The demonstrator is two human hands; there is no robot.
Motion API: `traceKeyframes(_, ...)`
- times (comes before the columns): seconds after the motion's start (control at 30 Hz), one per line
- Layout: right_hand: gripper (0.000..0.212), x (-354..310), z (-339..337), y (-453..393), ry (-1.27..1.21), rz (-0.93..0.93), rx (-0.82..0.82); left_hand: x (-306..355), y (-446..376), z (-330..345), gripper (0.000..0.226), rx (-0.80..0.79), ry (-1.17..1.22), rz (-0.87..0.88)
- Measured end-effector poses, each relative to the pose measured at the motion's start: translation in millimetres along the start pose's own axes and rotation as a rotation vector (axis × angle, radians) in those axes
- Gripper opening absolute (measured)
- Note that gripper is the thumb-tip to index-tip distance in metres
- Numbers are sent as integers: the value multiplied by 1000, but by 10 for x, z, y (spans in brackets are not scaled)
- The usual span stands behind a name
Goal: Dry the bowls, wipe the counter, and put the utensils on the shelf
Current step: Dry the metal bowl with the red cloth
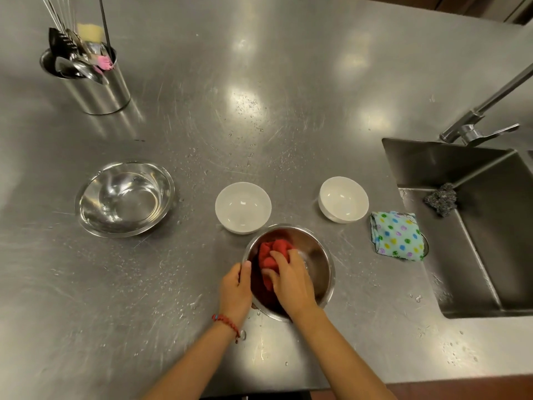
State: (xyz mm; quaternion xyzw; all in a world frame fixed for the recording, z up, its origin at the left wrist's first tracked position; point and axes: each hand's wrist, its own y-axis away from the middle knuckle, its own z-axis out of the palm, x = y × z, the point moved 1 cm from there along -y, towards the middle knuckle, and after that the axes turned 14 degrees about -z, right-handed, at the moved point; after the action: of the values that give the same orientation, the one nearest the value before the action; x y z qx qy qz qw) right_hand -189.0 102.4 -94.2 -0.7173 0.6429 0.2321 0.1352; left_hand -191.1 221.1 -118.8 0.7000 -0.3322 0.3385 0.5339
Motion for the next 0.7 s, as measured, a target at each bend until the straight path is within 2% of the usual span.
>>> traceKeyframes(0.13, 46, 154, -176, -73, 304, 33, -39, 55, -4, -18, 44, 83, 11, 10)
traceKeyframes(0.2, 46, 214, -215, 47, 334, 45, -85, 50, 8, -15, 45, 95, 21, 19)
traceKeyframes(0.3, 48, 207, -149, 234, 97, 77, -142, 32, 51, 36, 45, 93, 21, 25)
traceKeyframes(0.4, 42, 66, -25, 245, -162, 75, -70, 13, 76, 72, 43, 38, -2, 31)
traceKeyframes(0.5, 40, -4, -4, 121, -245, 91, 23, -4, 82, 56, 41, -31, -2, 15)
traceKeyframes(0.6, 41, 96, -121, 3, -34, 85, 40, 8, 89, 46, 41, -17, 5, 16)
traceKeyframes(0.7, 41, 213, -258, 91, 296, 48, -62, 29, 76, 16, 43, 23, 3, 36)
